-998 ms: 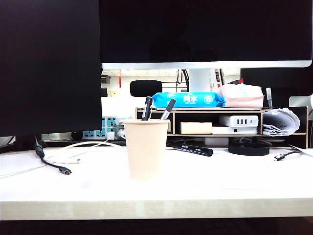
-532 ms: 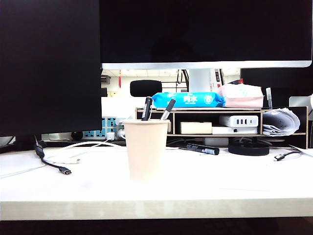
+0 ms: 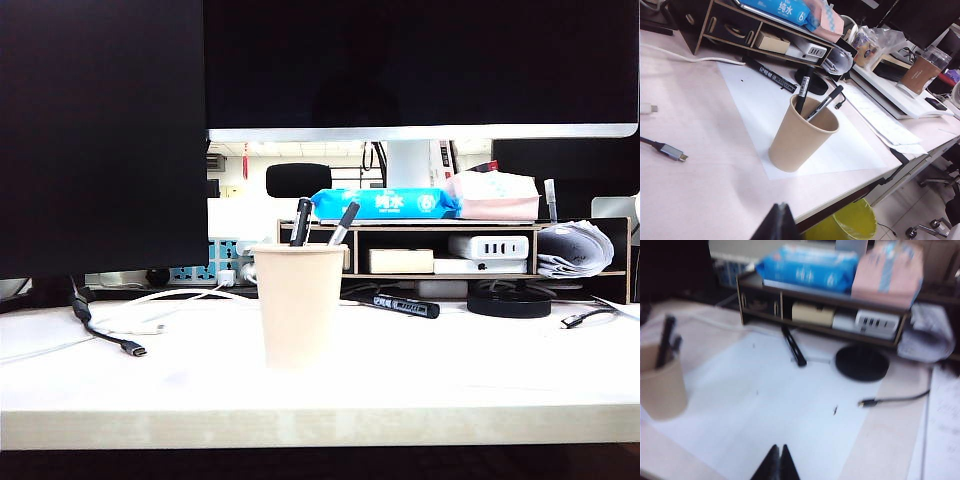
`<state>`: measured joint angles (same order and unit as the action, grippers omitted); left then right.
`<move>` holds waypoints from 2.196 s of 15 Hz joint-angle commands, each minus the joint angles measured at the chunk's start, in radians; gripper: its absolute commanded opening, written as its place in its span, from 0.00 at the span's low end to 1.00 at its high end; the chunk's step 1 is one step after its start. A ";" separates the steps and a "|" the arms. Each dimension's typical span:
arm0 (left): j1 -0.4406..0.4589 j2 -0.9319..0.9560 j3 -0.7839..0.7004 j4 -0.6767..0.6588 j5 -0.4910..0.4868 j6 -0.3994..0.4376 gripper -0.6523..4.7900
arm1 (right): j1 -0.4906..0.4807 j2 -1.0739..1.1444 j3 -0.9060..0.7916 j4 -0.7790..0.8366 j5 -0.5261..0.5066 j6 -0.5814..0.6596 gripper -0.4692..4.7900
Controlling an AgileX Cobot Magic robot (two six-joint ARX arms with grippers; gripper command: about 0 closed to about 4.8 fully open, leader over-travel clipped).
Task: Pick up the marker from the paper cup and put it on the table.
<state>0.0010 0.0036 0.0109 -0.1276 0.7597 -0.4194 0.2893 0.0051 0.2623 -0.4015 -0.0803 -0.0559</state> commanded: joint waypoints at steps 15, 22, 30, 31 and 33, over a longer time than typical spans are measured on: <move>0.000 0.000 -0.001 -0.013 0.003 0.003 0.11 | -0.226 -0.002 -0.254 0.264 0.133 0.068 0.09; 0.000 0.000 -0.001 -0.013 0.003 0.003 0.11 | -0.323 -0.002 -0.254 0.264 0.130 0.107 0.09; 0.000 0.000 -0.001 -0.013 0.003 0.003 0.11 | -0.315 -0.002 -0.254 0.268 0.130 0.107 0.09; 0.000 0.000 -0.001 -0.013 0.003 0.003 0.11 | -0.309 -0.002 -0.254 0.268 0.130 0.103 0.09; 0.000 0.000 -0.001 -0.013 0.003 0.003 0.11 | -0.278 -0.002 -0.254 0.268 0.130 0.068 0.09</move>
<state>0.0010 0.0032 0.0109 -0.1276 0.7597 -0.4194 0.0036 0.0032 0.0116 -0.1482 0.0456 0.0299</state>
